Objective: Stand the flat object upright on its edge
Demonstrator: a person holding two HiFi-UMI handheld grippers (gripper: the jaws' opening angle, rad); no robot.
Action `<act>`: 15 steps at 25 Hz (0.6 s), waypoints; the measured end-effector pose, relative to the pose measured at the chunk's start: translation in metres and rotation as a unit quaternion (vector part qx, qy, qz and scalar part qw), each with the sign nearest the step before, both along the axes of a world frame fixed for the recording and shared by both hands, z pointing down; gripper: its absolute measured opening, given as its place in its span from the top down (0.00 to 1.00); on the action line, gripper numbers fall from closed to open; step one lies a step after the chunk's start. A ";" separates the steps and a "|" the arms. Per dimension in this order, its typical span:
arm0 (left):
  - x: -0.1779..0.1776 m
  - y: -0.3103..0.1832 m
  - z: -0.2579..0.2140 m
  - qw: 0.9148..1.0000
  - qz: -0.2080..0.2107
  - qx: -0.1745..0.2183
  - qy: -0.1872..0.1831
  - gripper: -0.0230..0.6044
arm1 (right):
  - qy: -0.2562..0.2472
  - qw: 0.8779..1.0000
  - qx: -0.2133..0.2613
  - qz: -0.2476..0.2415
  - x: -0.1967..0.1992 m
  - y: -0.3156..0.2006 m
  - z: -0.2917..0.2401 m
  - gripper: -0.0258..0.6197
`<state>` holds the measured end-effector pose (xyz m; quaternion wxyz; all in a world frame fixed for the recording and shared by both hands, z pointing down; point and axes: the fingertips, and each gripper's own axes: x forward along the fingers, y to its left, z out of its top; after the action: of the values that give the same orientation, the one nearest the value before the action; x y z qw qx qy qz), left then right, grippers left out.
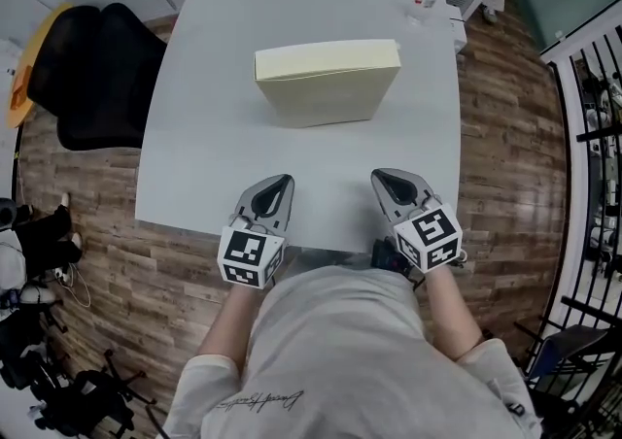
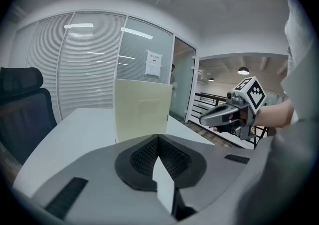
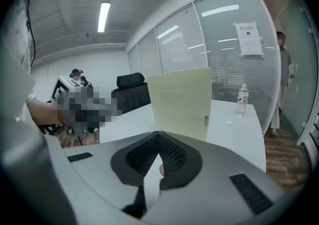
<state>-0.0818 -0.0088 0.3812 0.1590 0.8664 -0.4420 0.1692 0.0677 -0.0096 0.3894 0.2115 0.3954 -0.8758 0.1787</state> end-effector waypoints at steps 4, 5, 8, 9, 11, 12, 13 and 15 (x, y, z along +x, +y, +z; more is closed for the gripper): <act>0.000 -0.006 -0.004 1.000 0.000 0.008 -0.002 0.95 | 0.000 1.000 0.005 -0.002 0.000 -0.002 -0.004 0.92; 0.000 -0.007 -0.005 1.000 0.000 0.010 -0.002 0.95 | -0.001 1.000 0.006 -0.001 0.000 -0.003 -0.005 0.92; 0.000 -0.008 -0.007 1.000 0.000 0.012 0.000 0.94 | -0.005 1.000 0.010 0.000 -0.002 -0.004 -0.007 0.92; 0.000 -0.009 -0.007 1.000 0.000 0.012 0.000 0.94 | -0.007 1.000 0.011 0.000 -0.002 -0.005 -0.007 0.92; 0.002 -0.010 -0.008 1.000 0.000 0.013 0.003 0.94 | -0.009 1.000 0.012 0.001 -0.002 -0.007 -0.008 0.92; 0.003 -0.011 -0.009 1.000 0.000 0.013 0.003 0.94 | -0.010 1.000 0.013 0.001 -0.002 -0.007 -0.009 0.92; 0.003 -0.011 -0.009 1.000 0.001 0.014 0.003 0.94 | -0.011 1.000 0.014 0.001 -0.003 -0.007 -0.009 0.92; 0.004 -0.011 -0.012 1.000 0.002 0.017 0.003 0.94 | -0.012 1.000 0.015 -0.001 -0.005 -0.007 -0.009 0.92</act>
<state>-0.0777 -0.0202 0.3697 0.1452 0.8704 -0.4425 0.1595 0.0628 -0.0167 0.3803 0.1948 0.3958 -0.8812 0.1698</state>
